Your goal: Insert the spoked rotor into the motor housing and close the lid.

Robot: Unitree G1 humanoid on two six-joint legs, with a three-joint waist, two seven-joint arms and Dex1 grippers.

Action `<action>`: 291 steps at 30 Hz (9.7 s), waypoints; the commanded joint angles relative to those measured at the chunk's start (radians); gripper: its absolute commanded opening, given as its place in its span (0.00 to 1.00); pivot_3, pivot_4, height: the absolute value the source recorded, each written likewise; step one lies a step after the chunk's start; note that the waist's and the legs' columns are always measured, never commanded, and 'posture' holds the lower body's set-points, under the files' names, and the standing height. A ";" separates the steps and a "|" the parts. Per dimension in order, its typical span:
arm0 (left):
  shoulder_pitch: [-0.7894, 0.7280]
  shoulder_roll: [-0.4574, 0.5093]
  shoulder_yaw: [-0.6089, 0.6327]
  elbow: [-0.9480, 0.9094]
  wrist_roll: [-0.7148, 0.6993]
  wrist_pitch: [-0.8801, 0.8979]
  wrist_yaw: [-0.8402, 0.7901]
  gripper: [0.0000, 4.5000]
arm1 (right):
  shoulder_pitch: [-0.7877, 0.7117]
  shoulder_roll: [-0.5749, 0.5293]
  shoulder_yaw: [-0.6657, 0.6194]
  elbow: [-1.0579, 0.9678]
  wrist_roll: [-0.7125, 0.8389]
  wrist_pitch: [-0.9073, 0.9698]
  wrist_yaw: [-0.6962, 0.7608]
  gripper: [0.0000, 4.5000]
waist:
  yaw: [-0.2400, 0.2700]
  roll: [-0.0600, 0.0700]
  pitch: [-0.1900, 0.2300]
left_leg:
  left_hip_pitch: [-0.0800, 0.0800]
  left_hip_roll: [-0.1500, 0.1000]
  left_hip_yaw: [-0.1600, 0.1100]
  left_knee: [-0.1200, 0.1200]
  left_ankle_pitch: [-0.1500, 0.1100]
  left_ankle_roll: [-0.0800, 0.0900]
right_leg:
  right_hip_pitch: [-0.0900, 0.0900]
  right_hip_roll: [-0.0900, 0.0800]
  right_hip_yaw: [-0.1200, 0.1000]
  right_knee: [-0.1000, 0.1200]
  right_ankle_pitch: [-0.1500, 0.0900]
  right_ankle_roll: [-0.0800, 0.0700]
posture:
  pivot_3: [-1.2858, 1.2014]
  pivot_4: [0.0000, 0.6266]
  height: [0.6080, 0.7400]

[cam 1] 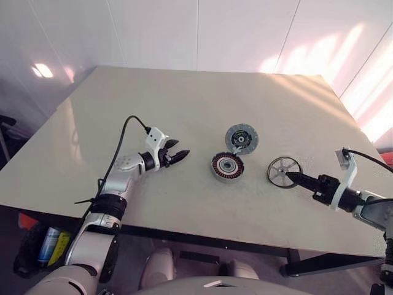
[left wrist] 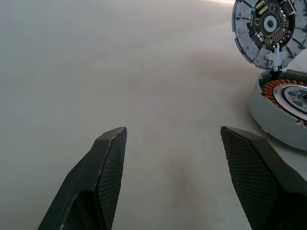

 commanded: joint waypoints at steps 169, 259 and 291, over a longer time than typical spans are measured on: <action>0.037 0.056 0.016 -0.286 -0.007 0.164 0.071 0.74 | -0.271 0.179 0.436 -0.388 0.229 -0.010 -0.559 0.99 | -0.003 -0.004 -0.003 | -0.012 0.000 -0.003 -0.002 0.007 -0.011 | -0.014 -0.001 -0.007 0.006 0.003 -0.007 | 0.52 0.00 1.00; 0.026 0.065 0.011 -0.211 0.015 0.111 0.040 0.74 | -0.100 0.293 0.242 -0.071 1.170 -0.229 -1.127 0.10 | -0.004 -0.005 -0.003 | -0.015 0.000 -0.004 -0.002 0.008 -0.012 | -0.016 -0.003 -0.009 0.006 0.004 -0.006 | 0.52 0.00 1.00; -0.003 0.084 0.006 -0.160 0.025 0.090 0.011 0.74 | -0.028 0.360 0.179 -0.042 1.170 -0.260 -1.001 0.10 | -0.002 -0.005 -0.003 | -0.016 -0.001 -0.004 -0.002 0.007 -0.012 | -0.015 -0.003 -0.010 0.004 0.004 -0.006 | 0.52 0.00 1.00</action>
